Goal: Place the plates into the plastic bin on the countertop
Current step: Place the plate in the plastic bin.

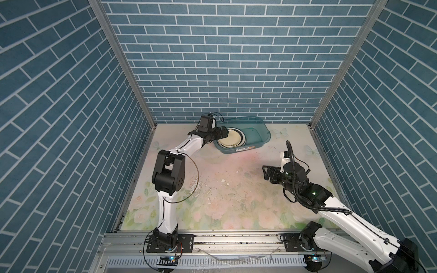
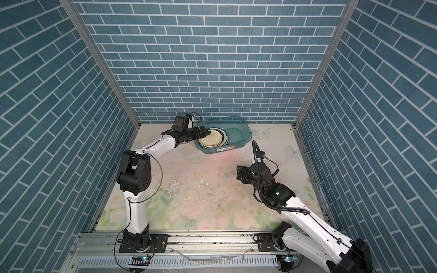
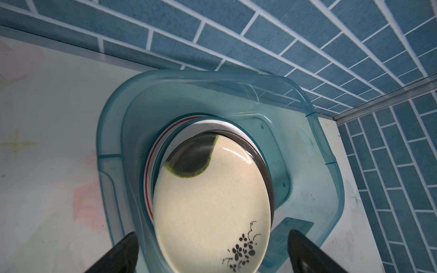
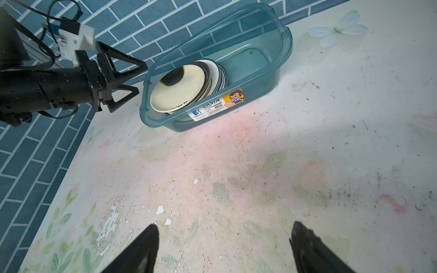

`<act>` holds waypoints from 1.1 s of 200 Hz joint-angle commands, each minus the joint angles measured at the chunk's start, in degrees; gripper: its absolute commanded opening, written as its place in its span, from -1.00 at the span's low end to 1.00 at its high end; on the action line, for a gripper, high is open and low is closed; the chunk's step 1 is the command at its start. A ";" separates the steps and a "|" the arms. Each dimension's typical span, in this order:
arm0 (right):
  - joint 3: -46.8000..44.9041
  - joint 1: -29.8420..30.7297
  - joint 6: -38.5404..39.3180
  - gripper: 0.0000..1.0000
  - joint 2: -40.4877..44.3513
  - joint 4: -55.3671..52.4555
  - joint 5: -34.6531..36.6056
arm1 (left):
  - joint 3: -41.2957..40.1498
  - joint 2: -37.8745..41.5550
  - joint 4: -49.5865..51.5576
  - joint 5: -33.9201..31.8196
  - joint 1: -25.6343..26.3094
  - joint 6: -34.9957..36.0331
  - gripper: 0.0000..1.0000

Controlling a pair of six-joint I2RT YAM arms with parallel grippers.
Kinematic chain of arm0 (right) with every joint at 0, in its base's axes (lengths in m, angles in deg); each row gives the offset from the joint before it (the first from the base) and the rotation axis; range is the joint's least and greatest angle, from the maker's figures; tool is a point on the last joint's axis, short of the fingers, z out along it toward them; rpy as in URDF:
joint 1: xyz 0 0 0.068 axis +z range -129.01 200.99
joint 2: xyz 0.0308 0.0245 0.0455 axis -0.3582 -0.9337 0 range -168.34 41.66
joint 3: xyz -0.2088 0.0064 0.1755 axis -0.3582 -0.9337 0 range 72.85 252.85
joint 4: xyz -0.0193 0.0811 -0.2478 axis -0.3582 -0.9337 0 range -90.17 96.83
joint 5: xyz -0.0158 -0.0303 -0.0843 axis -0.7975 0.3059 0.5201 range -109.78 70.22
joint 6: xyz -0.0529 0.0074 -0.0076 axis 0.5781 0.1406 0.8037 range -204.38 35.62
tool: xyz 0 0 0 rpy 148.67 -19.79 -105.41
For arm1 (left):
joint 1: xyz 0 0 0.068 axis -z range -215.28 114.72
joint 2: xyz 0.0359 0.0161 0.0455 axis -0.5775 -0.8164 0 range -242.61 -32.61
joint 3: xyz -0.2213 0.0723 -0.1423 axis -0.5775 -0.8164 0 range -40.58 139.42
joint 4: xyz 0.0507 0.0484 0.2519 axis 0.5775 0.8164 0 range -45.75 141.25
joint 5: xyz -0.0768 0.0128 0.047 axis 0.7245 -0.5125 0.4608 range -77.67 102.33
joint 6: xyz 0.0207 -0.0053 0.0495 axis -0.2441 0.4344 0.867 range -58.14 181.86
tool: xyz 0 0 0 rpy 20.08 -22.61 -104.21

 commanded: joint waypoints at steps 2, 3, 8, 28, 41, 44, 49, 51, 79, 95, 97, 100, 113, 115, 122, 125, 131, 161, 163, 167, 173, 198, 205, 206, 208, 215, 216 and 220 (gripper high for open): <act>-1.08 -0.17 -1.51 0.75 1.28 -0.90 1.34 | 3.13 -3.17 -0.24 1.95 0.75 -0.63 0.99; -1.11 -0.22 -1.51 0.75 1.30 -0.95 1.35 | 3.21 -3.27 -0.14 1.96 0.76 -0.61 0.99; -1.09 -0.24 -1.51 0.75 1.33 -0.98 1.35 | 3.64 -3.72 0.03 1.97 0.90 -0.59 0.99; -1.19 -0.25 -1.60 0.75 1.54 -1.40 1.58 | 5.33 -5.33 0.82 1.95 1.20 -0.47 0.99; -1.32 -0.24 -1.60 0.75 1.76 -1.52 1.70 | 6.77 -6.53 1.92 1.70 1.30 -0.43 0.99; -1.28 -0.26 -1.60 0.75 1.81 -1.54 1.71 | 7.13 -6.88 2.32 1.70 1.30 -0.46 0.99; -1.40 -0.34 -1.60 0.75 1.92 -1.58 1.73 | 7.71 -7.39 2.85 1.62 1.30 -0.41 0.99; -1.34 -0.35 -1.60 0.75 1.91 -1.61 1.75 | 7.91 -7.59 3.06 1.55 1.30 -0.41 0.99; -1.45 -0.43 -1.60 0.75 2.16 -2.19 2.22 | 11.18 -10.19 5.65 2.72 1.30 -0.13 0.99; -1.45 -0.43 -1.60 0.75 2.59 -2.51 2.40 | 10.88 -9.71 4.62 4.05 1.30 0.35 0.99; -1.53 -0.43 -1.56 0.75 2.70 -2.50 2.41 | 10.68 -9.53 4.27 4.20 1.30 0.31 0.99; -1.54 -0.46 -1.52 0.75 2.70 -2.54 2.42 | 10.38 -9.23 3.79 4.39 1.25 0.36 0.99; -1.84 -0.64 -1.34 0.75 3.07 -2.44 3.03 | 10.35 -8.58 3.21 5.16 1.29 0.96 0.99; -1.85 -0.60 -1.29 0.76 3.06 -2.47 3.09 | 10.59 -8.50 3.44 5.32 1.30 1.12 0.99; -2.00 -0.74 -1.05 0.76 3.17 -2.33 3.47 | 11.63 -8.31 4.41 5.84 1.31 1.66 0.99; -1.98 -0.78 -0.74 0.76 3.17 -2.30 3.65 | 12.01 -8.23 4.97 5.92 1.34 1.91 0.99; -2.02 -0.94 0.08 0.75 3.26 -2.33 4.12 | 12.56 -7.74 5.91 6.07 1.30 2.26 0.99; -2.50 -1.52 5.91 0.81 3.78 -0.83 17.41 | 6.15 0.65 2.99 3.56 1.27 4.87 0.99; -2.45 -1.56 6.30 0.80 3.85 -0.63 18.46 | 5.30 1.61 2.55 3.09 1.33 5.02 0.99; -2.49 -1.72 7.39 0.81 4.10 0.10 20.24 | 3.44 3.43 1.82 2.01 1.30 5.49 0.99; -2.87 -1.81 9.95 0.80 4.54 2.03 21.76 | 0.62 6.19 0.87 0.21 1.30 6.41 0.99; -9.56 -2.12 22.29 0.85 6.07 19.16 26.36 | -14.16 19.04 -4.58 -9.65 1.21 11.17 0.99; -11.71 -2.64 25.14 0.87 5.91 23.90 27.95 | -18.46 22.72 -6.15 -12.70 1.09 11.99 0.99; -12.01 -2.77 25.52 0.87 5.86 24.89 28.19 | -19.10 23.21 -6.34 -12.97 1.06 12.07 0.99; -12.38 -2.83 25.94 0.87 5.79 25.83 28.44 | -20.35 24.23 -6.62 -13.98 0.97 12.29 0.99; -15.16 -3.54 29.21 0.87 4.92 33.11 30.20 | -24.84 27.70 -8.34 -16.79 0.69 13.10 0.99; -15.62 -3.70 29.63 0.87 4.79 34.20 30.41 | -25.45 28.20 -8.72 -17.17 0.64 13.20 0.99; -17.31 -4.08 31.07 0.87 4.24 38.58 31.78 | -28.14 30.24 -9.94 -18.50 0.37 13.59 0.99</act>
